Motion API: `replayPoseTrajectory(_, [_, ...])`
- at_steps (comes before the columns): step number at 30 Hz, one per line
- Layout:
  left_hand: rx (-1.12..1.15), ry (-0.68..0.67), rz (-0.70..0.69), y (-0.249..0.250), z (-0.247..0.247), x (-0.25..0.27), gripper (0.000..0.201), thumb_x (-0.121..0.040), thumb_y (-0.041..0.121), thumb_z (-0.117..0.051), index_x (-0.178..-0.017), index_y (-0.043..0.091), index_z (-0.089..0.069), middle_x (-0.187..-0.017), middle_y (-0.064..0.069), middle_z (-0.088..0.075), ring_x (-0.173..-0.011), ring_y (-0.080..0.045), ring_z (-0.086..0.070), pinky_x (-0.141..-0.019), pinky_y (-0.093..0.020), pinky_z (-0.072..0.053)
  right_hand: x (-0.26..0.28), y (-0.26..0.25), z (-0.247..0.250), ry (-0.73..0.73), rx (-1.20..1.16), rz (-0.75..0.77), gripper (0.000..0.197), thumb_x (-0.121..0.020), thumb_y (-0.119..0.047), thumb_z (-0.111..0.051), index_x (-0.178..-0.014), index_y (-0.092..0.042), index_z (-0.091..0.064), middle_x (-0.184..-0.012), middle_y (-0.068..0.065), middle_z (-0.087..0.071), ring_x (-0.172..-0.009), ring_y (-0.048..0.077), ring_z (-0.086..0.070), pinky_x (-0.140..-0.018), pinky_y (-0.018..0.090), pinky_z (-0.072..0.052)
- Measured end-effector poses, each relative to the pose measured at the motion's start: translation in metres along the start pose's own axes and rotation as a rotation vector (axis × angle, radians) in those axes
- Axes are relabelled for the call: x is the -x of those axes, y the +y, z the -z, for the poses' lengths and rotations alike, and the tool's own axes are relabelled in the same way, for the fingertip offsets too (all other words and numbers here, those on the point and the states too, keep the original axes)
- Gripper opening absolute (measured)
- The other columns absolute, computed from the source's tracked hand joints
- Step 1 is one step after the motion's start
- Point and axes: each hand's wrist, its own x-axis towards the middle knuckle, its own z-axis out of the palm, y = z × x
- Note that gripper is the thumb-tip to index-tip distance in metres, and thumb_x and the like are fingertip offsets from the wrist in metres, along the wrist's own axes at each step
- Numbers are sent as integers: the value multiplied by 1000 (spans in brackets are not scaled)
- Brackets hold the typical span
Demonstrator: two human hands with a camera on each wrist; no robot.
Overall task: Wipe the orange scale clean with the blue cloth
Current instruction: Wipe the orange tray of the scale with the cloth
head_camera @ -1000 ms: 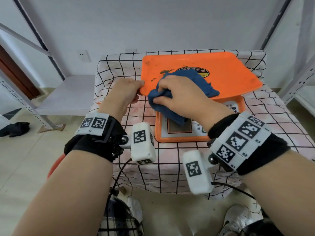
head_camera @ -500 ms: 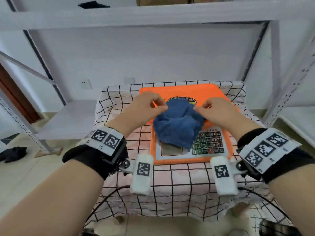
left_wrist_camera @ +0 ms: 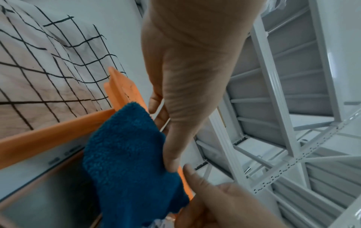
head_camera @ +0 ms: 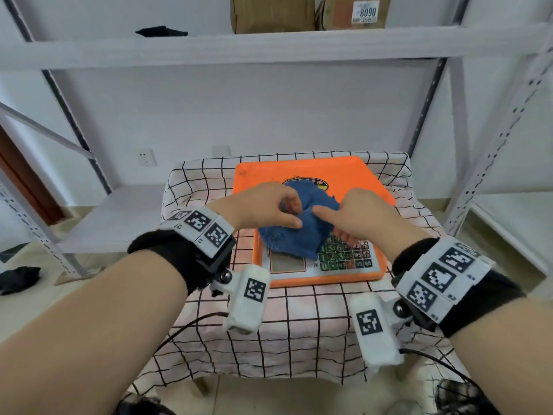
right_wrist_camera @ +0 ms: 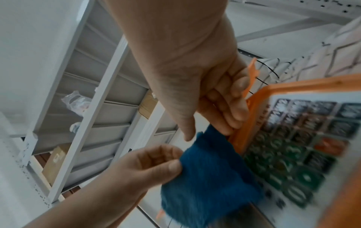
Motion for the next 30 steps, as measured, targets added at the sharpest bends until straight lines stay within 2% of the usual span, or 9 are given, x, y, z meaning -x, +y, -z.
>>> replayPoseTrajectory(5, [42,121,-55,9,-6,2,12,-85,18,-67,-93,10,-70,-82,11,-58,-81,-9,-51,-70,-8,-37,11,-7,-16,64,-488,-48,45,-85,-44,-61,-75,0,-65,-66,14,-69,-60,25,-68,-64,35,-58])
replayPoseTrajectory(9, [184,33,-30,11,-1,11,16,-89,12,-61,-100,9,-73,-93,3,-68,-86,-7,-58,-76,-10,-41,25,-12,-17,93,-836,-66,34,-83,-34,-69,-70,-8,-52,-61,11,-45,-51,18,-46,-46,21,-37])
replayPoseTrajectory(11, [219,29,13,9,5,11,20,-89,8,-57,-100,11,-73,-85,5,-66,-77,-5,-56,-72,-9,-42,24,-17,-16,82,-814,7,31,-80,-26,-73,-71,-9,-49,-67,10,-39,-58,19,-40,-47,22,-29])
replayPoseTrajectory(14, [328,121,52,6,11,7,19,-89,0,-52,-95,7,-68,-81,3,-65,-72,-9,-63,-66,-15,-50,18,-27,-4,110,-615,90,18,-81,-18,-72,-74,-7,-59,-72,4,-51,-67,17,-47,-56,26,-35])
replayPoseTrajectory(18, [176,108,62,-1,14,-2,15,-91,9,-57,-104,12,-64,-91,9,-61,-71,5,-55,-64,-3,-42,18,-15,-3,128,-71,44,33,-87,-44,-58,-76,-15,-49,-76,1,-57,-77,23,-57,-55,27,-39])
replayPoseTrajectory(20, [32,74,59,-3,15,-9,26,-93,18,-56,-118,13,-61,-109,10,-59,-85,6,-50,-70,0,-34,20,-1,-16,84,33,1,47,-84,-61,-51,-67,-16,-48,-65,-1,-56,-71,22,-60,-56,27,-40])
replayPoseTrajectory(24, [-72,-120,93,-3,8,-27,51,-94,27,-56,-141,14,-42,-145,0,-43,-130,-14,-40,-98,-16,-26,27,4,-29,19,-548,-61,37,-82,-42,-67,-61,-18,-51,-54,-7,-48,-53,6,-46,-43,19,-36])
replayPoseTrajectory(27, [-79,-159,96,-1,2,-32,46,-95,27,-54,-136,9,-48,-139,-4,-50,-126,-18,-45,-103,-23,-30,31,-8,-32,-47,-773,-66,15,-80,-22,-74,-83,-12,-63,-70,-5,-58,-65,7,-54,-46,12,-43])
replayPoseTrajectory(30, [-20,-56,68,2,3,-29,40,-97,24,-51,-133,8,-52,-137,-5,-52,-125,-18,-46,-99,-18,-31,29,-16,-29,56,-691,-28,32,-80,-16,-71,-58,-14,-49,-56,-2,-46,-54,11,-43,-46,19,-31])
